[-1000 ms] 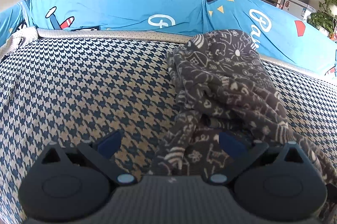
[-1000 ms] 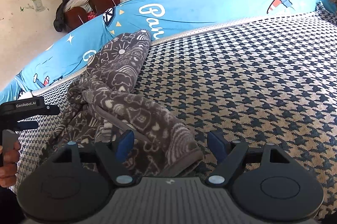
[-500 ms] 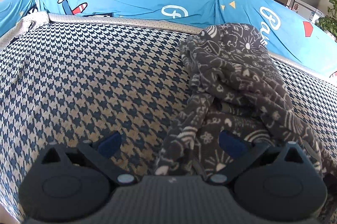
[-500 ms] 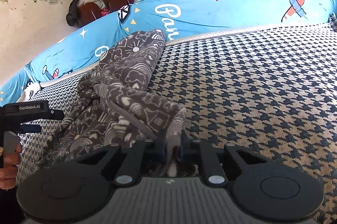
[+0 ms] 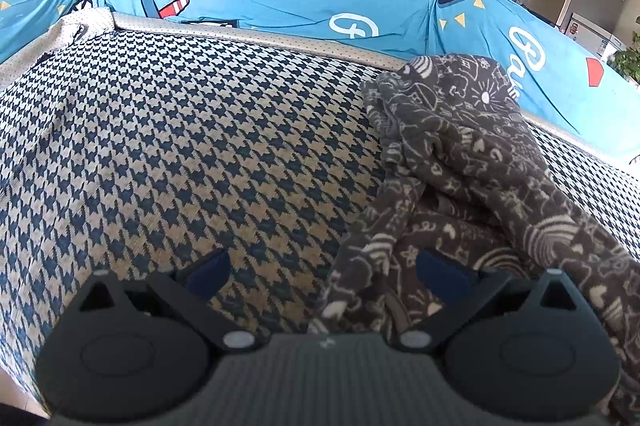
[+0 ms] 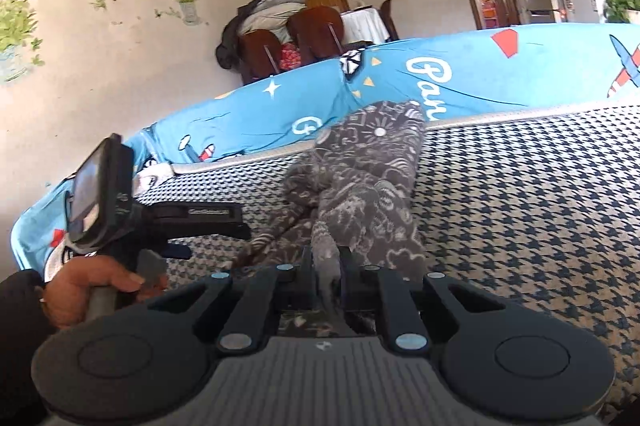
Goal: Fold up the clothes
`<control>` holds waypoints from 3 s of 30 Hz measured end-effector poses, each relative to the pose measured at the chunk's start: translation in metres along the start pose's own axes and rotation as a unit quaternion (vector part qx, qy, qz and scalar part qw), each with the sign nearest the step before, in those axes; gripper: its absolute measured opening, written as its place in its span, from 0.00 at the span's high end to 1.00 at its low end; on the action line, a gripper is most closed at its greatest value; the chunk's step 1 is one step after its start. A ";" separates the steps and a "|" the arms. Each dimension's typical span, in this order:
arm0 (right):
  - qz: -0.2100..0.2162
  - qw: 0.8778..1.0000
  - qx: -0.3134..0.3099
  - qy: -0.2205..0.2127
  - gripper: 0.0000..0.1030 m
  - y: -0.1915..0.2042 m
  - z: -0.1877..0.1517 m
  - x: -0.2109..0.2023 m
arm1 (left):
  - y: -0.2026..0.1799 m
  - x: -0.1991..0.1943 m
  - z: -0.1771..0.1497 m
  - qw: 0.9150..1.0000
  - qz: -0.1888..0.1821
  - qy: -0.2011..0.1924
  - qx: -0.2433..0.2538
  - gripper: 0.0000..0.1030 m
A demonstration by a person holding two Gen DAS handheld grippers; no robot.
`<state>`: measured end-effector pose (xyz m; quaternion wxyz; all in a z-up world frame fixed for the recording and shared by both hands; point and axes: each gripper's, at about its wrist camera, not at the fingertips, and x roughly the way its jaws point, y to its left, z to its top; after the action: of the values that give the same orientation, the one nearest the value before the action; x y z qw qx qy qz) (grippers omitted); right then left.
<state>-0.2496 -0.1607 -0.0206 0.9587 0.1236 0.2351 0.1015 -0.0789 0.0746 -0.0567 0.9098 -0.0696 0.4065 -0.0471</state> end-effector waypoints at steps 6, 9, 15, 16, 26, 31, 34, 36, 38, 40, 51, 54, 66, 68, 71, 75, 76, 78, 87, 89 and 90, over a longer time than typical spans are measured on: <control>0.051 0.998 -0.037 0.020 0.89 0.044 -0.005 0.015 | 0.015 -0.010 0.000 1.000 0.000 -0.008 -0.011 0.00; 0.066 0.996 -0.048 0.035 0.89 0.061 -0.012 0.026 | 0.027 -0.016 0.003 1.000 0.002 -0.014 -0.022 0.00; 0.078 0.992 -0.079 0.059 0.89 0.089 -0.025 0.053 | 0.053 -0.030 0.009 0.998 -0.002 -0.025 -0.060 0.00; 0.079 0.991 -0.084 0.063 0.89 0.093 -0.027 0.057 | 0.056 -0.031 0.009 0.998 -0.003 -0.027 -0.065 0.00; 0.126 0.973 -0.117 0.152 0.89 0.110 -0.062 0.100 | 0.063 -0.038 0.013 0.996 -0.022 -0.030 -0.081 0.00; 0.127 0.971 -0.129 0.157 0.89 0.108 -0.064 0.095 | 0.061 -0.036 0.012 0.996 -0.034 -0.026 -0.084 0.00; 0.109 0.977 -0.121 0.138 0.89 0.098 -0.056 0.087 | 0.061 -0.037 0.012 0.995 -0.046 -0.026 -0.088 0.00; 0.093 0.982 -0.113 0.124 0.87 0.091 -0.050 0.084 | 0.060 -0.037 0.012 0.995 -0.049 -0.025 -0.087 0.00; 0.075 0.985 -0.107 0.110 0.84 0.087 -0.047 0.082 | 0.059 -0.036 0.012 0.995 -0.049 -0.024 -0.086 0.00; 0.062 0.987 -0.107 0.099 0.74 0.086 -0.045 0.083 | 0.059 -0.036 0.011 0.995 -0.048 -0.023 -0.086 0.00; 0.018 0.982 -0.148 0.118 0.61 0.087 -0.059 0.124 | 0.061 -0.034 0.012 0.995 -0.048 -0.015 -0.090 0.00; 0.011 0.981 -0.156 0.114 0.78 0.085 -0.060 0.125 | 0.060 -0.034 0.012 0.995 -0.051 -0.014 -0.089 0.00; 0.073 0.983 -0.125 0.116 0.91 0.098 -0.043 0.129 | 0.062 -0.040 0.014 0.992 -0.057 -0.035 -0.105 0.00; 0.075 0.982 -0.122 0.125 0.91 0.097 -0.046 0.136 | 0.064 -0.041 0.015 0.992 -0.058 -0.039 -0.110 0.00; 0.078 0.979 -0.129 0.137 0.90 0.097 -0.053 0.144 | 0.062 -0.040 0.015 0.991 -0.064 -0.038 -0.110 0.00; 0.083 0.979 -0.117 0.144 0.90 0.091 -0.053 0.148 | 0.056 -0.038 0.014 0.991 -0.080 -0.040 -0.103 0.00; 0.085 0.979 -0.113 0.145 0.89 0.090 -0.052 0.148 | 0.053 -0.037 0.014 0.990 -0.086 -0.042 -0.100 0.00; 0.089 0.979 -0.108 0.147 0.87 0.087 -0.051 0.148 | 0.049 -0.035 0.014 0.990 -0.097 -0.043 -0.096 0.00; 0.102 0.981 -0.094 0.137 0.81 0.079 -0.044 0.129 | 0.034 -0.024 0.014 0.990 -0.105 -0.041 -0.081 0.00; 0.103 0.982 -0.094 0.127 0.81 0.079 -0.041 0.119 | 0.034 -0.022 0.013 0.990 -0.105 -0.040 -0.083 0.00; 0.103 0.983 -0.094 0.121 0.80 0.079 -0.039 0.116 | 0.034 -0.022 0.013 0.990 -0.107 -0.040 -0.085 0.00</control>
<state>-0.1785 -0.0495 -0.0815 0.9149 0.0429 0.3248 0.2359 -0.0828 0.1126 -0.0376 0.9057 -0.1917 0.3627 -0.1068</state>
